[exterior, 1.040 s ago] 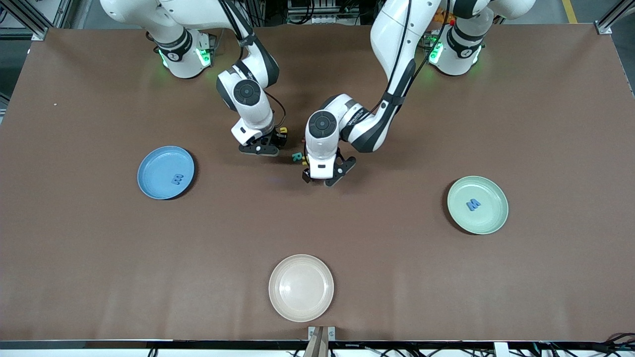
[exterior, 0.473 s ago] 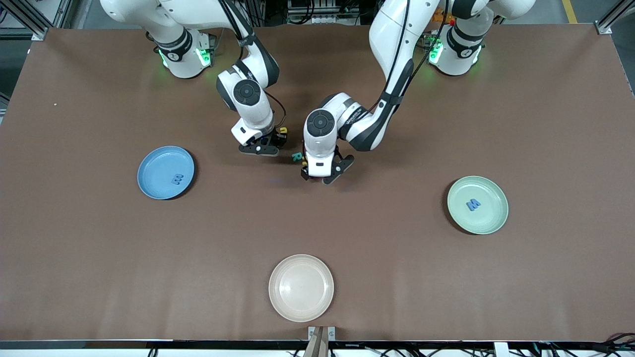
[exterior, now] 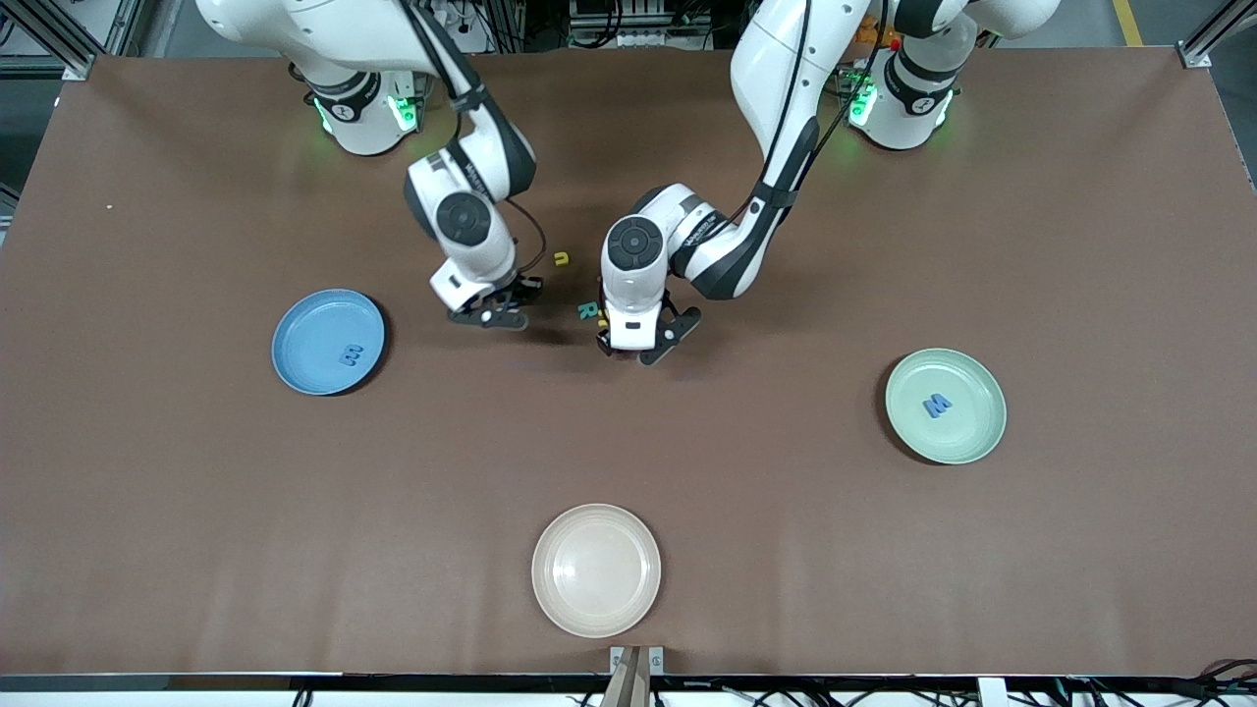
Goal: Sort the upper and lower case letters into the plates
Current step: 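Release the a on the blue plate while the left carries the Q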
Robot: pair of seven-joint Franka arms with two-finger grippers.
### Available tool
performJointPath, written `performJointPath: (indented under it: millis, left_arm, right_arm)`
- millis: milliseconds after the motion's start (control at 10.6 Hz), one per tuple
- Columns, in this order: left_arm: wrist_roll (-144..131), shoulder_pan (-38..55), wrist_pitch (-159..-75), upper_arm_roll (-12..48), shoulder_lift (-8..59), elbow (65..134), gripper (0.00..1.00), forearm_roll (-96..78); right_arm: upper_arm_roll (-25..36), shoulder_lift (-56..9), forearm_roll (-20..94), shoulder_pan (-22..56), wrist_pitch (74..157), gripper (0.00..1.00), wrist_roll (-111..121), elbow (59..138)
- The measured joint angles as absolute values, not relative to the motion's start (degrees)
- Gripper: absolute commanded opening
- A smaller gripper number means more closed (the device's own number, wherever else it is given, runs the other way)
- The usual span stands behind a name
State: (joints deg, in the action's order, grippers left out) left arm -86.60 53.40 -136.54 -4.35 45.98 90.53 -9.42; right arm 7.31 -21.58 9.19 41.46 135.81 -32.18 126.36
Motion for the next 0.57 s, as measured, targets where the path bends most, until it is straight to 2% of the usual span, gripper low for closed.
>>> performJointPath:
  millis: [95,189,378,567]
  left_arm:
    - [-86.6,53.39,-136.66,-4.33,45.98,90.54,0.49,-9.39]
    - [-86.57,53.37,-136.87,-4.33,45.84,90.49,0.36,-9.18]
    - [-86.56,53.21,-136.79,-4.31,45.39,90.54,0.02,-8.66]
    - [-85.92,52.77,-136.91,-4.25,45.36,90.56,0.0,-8.61]
  right_arm:
    - [7.38,-21.58,9.17,39.76,132.27,0.1,-31.26,123.86]
    - [7.43,-21.57,9.12,38.31,130.67,0.1,-29.91,122.43]
    - [7.92,-21.52,8.66,34.67,129.55,0.1,-24.34,121.87]
    - [11.24,-20.82,6.06,30.84,126.34,0.09,-16.45,121.56]
